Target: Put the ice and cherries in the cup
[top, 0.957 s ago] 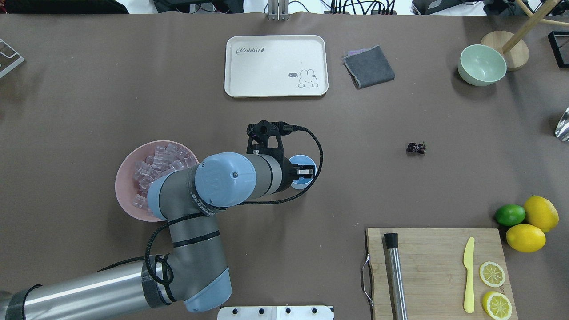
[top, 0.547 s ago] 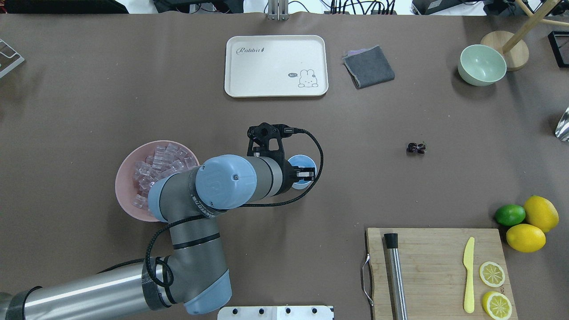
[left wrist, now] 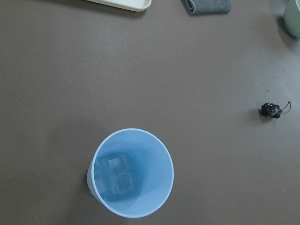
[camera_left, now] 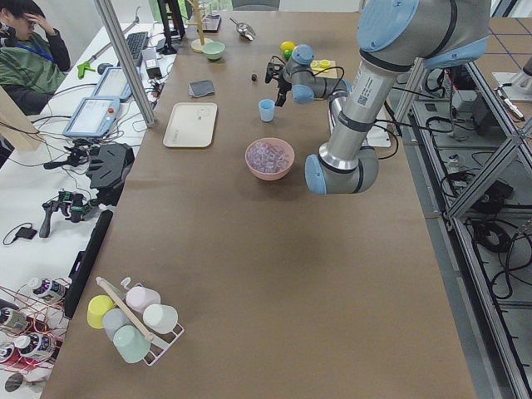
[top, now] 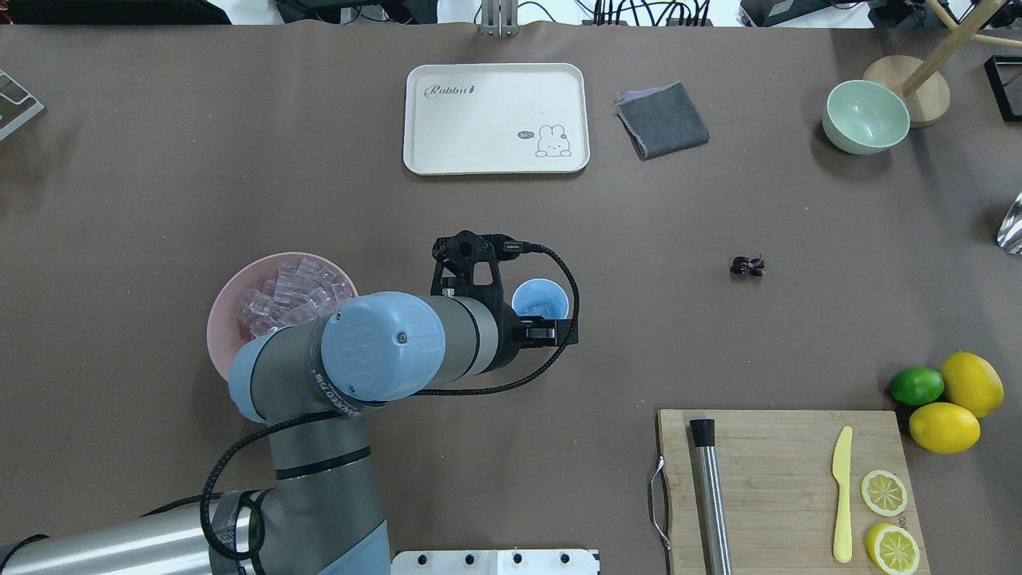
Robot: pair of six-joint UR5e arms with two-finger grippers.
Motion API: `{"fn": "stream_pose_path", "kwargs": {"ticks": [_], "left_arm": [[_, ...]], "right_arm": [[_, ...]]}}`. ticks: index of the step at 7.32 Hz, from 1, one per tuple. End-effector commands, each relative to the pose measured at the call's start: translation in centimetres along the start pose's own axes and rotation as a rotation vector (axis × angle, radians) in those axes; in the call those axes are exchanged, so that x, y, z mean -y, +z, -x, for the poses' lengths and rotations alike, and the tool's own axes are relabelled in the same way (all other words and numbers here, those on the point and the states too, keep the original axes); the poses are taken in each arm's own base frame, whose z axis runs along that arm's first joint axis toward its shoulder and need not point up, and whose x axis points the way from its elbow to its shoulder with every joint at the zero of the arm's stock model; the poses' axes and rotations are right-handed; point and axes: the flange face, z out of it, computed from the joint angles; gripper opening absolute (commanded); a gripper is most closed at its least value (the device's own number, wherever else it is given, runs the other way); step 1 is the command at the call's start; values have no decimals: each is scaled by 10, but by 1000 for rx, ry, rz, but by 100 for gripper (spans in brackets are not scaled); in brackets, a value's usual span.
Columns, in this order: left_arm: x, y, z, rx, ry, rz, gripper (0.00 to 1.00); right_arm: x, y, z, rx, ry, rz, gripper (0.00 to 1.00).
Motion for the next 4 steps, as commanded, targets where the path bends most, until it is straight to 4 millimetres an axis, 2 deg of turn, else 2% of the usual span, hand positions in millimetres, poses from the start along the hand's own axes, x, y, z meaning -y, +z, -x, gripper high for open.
{"fn": "stream_pose_path", "kwargs": {"ticks": [1, 2, 3, 4], "left_arm": [[26, -62, 42, 237, 140, 89, 98], [54, -84, 96, 285, 204, 137, 98], [68, -110, 161, 313, 279, 171, 98], [90, -137, 212, 327, 257, 193, 98]], "right_arm": [[1, 1, 1, 1, -2, 1, 100], [0, 1, 1, 1, -4, 3, 100], [1, 1, 2, 1, -4, 2, 100], [1, 2, 2, 2, -5, 3, 100]]}}
